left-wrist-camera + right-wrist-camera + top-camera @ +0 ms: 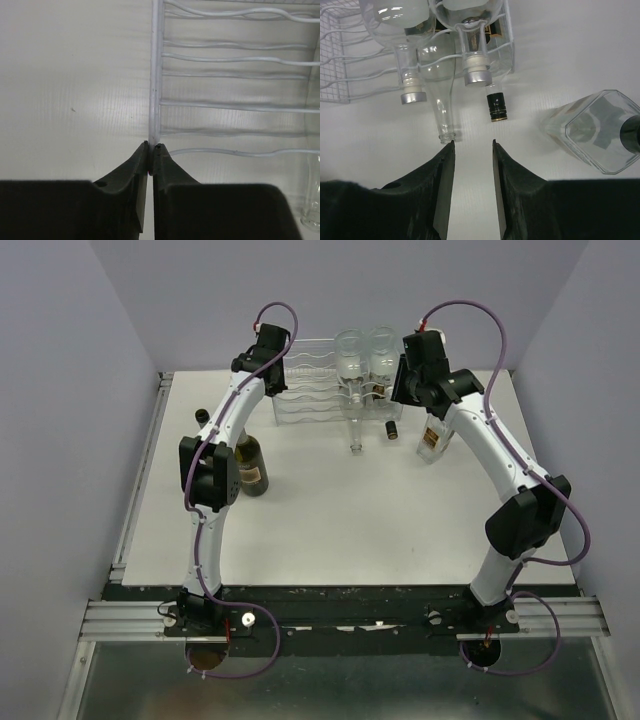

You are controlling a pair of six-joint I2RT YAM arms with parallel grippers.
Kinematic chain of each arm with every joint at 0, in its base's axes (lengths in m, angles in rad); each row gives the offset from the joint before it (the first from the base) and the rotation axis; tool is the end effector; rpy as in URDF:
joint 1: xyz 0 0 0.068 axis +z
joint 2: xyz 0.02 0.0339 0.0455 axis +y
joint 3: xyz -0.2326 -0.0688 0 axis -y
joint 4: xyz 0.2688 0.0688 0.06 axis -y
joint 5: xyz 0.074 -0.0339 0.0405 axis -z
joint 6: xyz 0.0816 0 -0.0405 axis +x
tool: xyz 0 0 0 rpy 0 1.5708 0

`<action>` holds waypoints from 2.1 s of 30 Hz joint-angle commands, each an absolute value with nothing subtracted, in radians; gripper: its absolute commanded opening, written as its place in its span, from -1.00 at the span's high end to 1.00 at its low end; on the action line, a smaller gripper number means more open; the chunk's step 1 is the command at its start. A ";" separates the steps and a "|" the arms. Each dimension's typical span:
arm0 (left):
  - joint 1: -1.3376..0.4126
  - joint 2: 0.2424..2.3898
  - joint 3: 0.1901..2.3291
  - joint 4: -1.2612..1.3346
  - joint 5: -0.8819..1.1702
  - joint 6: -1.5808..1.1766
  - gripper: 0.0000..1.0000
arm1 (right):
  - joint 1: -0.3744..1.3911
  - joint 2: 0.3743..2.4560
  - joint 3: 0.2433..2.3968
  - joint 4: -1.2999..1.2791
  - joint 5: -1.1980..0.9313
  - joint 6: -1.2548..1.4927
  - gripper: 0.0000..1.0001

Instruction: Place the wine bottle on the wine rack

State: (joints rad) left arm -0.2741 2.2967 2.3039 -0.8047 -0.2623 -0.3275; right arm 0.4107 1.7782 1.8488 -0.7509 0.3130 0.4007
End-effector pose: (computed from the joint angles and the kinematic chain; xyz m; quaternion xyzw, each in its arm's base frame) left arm 0.5347 -0.1284 0.2400 -0.0738 0.9166 0.0049 0.3929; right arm 0.4223 0.1565 0.3245 0.0627 0.8918 0.0386 0.4464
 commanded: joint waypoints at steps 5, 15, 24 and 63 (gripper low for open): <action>-0.256 2.269 2.255 -0.825 -0.207 -0.307 1.00 | 0.407 1.799 1.891 -0.779 0.301 0.426 0.12; -0.261 2.140 2.086 -0.770 -0.118 -0.180 1.00 | 0.406 1.821 1.914 -0.796 0.311 0.449 0.12; -0.276 2.042 1.988 -0.732 -0.115 -0.091 1.00 | 0.407 1.829 1.919 -0.811 0.331 0.479 0.12; -0.321 1.724 1.822 -0.713 -0.054 -0.086 -0.36 | 0.434 1.663 1.789 -0.612 -0.049 0.354 -0.40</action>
